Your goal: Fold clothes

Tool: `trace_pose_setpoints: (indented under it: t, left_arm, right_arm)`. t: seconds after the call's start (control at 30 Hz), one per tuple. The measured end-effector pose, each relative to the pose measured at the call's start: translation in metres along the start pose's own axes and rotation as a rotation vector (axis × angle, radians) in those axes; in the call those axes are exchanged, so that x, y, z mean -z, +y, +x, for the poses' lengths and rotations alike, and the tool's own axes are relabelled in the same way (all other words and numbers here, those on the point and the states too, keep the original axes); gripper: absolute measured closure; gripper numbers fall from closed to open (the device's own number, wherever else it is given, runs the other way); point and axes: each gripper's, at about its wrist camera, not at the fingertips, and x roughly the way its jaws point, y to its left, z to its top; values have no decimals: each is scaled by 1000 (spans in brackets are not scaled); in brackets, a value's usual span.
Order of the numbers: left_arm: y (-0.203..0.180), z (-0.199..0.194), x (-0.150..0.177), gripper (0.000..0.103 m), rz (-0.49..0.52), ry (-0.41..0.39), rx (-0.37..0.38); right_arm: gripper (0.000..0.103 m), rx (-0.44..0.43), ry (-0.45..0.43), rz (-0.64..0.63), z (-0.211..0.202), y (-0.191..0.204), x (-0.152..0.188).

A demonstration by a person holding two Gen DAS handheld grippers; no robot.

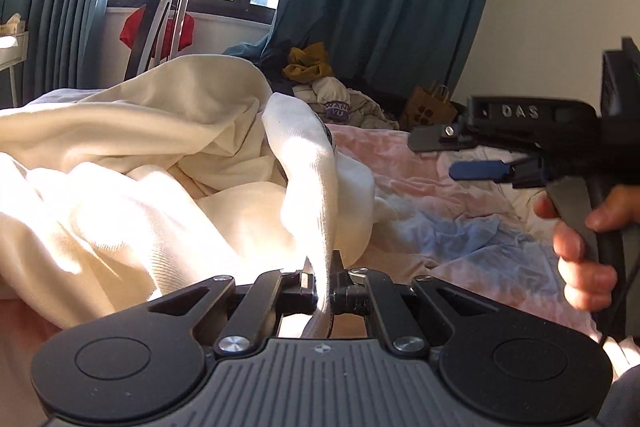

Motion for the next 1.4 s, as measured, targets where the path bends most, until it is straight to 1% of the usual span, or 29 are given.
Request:
trace_pose_setpoints:
  t: [0.13, 0.23, 0.3, 0.43, 0.5, 0.53, 0.57, 0.6, 0.63, 0.7, 0.73, 0.8, 0.93, 1.03, 1.1, 1.2, 1.27, 1.4]
  left_arm:
    - [17, 2, 0, 98, -58, -3, 43]
    - [30, 6, 2, 98, -107, -10, 68]
    - [36, 8, 7, 98, -114, -7, 80]
    - [43, 18, 16, 99, -114, 5, 131]
    - [47, 23, 18, 99, -121, 1, 161]
    - [48, 25, 18, 99, -125, 1, 171]
    - [50, 28, 19, 99, -129, 2, 179]
    - [51, 30, 19, 99, -134, 3, 182]
    - [54, 31, 19, 99, -143, 2, 185]
    - [58, 31, 19, 99, -164, -4, 193]
    - [58, 31, 19, 99, -167, -8, 194]
    - [56, 30, 18, 99, -154, -13, 187]
    - [45, 27, 14, 99, -110, -27, 172]
    - [38, 24, 13, 99, -79, -37, 176]
    - [33, 21, 14, 98, -58, -39, 185]
    - [26, 24, 14, 98, -31, -25, 190]
    - [20, 26, 15, 98, -16, -10, 188]
    - [8, 28, 23, 97, 27, 21, 167]
  right_arm:
    - [27, 44, 61, -75, 54, 20, -49]
    - [28, 77, 110, -75, 112, 27, -79]
    - [28, 100, 143, -71, 149, 30, -97]
    - [32, 156, 203, -9, 210, 24, -112]
    - [32, 209, 238, 3, 230, 21, -112]
    - [35, 228, 251, 22, 238, 18, -110]
    - [48, 240, 257, 43, 243, 14, -108]
    - [57, 250, 262, 64, 246, 10, -106]
    - [69, 253, 261, 85, 245, 6, -104]
    - [79, 267, 228, 122, 235, 1, -103]
    - [85, 275, 211, 136, 229, 0, -102]
    - [91, 299, 172, 134, 212, -1, -106]
    - [93, 342, 100, 136, 167, -8, -116]
    - [93, 367, 1, 171, 114, -23, -122]
    - [94, 387, -85, 198, 75, -37, -117]
    - [95, 443, -229, 244, 15, -64, -95]
    - [96, 511, -287, 304, -20, -87, -69]
    - [96, 501, -252, 552, -62, -150, -10]
